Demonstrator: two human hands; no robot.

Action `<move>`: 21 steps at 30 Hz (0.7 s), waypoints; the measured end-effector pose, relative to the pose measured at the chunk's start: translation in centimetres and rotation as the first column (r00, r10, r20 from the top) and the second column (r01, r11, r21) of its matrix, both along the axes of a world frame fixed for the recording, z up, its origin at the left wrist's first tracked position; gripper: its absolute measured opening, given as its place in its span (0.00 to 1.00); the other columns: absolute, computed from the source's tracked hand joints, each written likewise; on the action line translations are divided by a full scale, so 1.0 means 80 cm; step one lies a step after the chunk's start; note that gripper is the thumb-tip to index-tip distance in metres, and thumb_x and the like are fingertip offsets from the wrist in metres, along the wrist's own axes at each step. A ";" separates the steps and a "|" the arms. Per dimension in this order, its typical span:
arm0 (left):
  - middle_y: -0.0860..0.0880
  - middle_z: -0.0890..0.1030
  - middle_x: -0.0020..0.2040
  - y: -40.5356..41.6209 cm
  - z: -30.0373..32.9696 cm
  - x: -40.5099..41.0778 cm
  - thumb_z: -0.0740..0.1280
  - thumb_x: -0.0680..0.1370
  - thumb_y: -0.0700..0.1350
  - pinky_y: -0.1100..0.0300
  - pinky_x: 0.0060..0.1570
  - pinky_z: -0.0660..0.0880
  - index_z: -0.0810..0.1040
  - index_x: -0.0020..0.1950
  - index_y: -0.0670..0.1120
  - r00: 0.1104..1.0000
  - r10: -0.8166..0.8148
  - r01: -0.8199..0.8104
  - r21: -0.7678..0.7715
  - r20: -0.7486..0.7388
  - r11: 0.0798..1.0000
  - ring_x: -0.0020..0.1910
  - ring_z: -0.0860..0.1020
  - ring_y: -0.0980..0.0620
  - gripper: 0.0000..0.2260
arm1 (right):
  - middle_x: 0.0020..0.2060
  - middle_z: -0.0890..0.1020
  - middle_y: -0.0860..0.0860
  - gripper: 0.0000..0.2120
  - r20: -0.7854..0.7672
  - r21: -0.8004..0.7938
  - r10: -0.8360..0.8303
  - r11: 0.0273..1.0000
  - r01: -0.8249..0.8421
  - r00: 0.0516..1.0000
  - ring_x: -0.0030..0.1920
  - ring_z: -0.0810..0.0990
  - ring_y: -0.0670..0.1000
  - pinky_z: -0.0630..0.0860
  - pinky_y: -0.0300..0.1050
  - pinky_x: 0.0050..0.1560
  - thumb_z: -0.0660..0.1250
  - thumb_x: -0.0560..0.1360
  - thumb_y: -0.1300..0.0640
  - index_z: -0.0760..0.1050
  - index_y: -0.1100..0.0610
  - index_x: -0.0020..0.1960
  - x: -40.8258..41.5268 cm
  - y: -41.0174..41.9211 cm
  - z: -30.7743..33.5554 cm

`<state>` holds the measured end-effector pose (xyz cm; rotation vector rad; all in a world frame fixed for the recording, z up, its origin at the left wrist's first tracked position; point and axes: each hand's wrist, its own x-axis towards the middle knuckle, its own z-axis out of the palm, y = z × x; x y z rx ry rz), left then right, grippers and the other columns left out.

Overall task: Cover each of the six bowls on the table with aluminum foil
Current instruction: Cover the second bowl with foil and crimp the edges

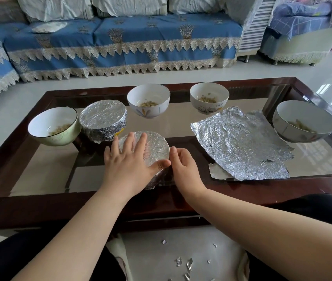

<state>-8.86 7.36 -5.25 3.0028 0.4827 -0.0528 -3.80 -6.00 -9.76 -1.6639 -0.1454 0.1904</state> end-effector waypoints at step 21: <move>0.46 0.50 0.82 -0.001 -0.007 -0.002 0.32 0.58 0.82 0.41 0.75 0.52 0.49 0.81 0.56 0.988 0.018 -0.017 -0.011 0.152 1.000 0.79 0.49 0.40 0.56 | 0.32 0.73 0.47 0.15 -0.139 -0.007 -0.144 0.989 0.144 0.980 0.34 0.70 0.45 0.67 0.39 0.39 0.62 0.79 0.48 0.70 0.56 0.39 0.006 0.014 0.001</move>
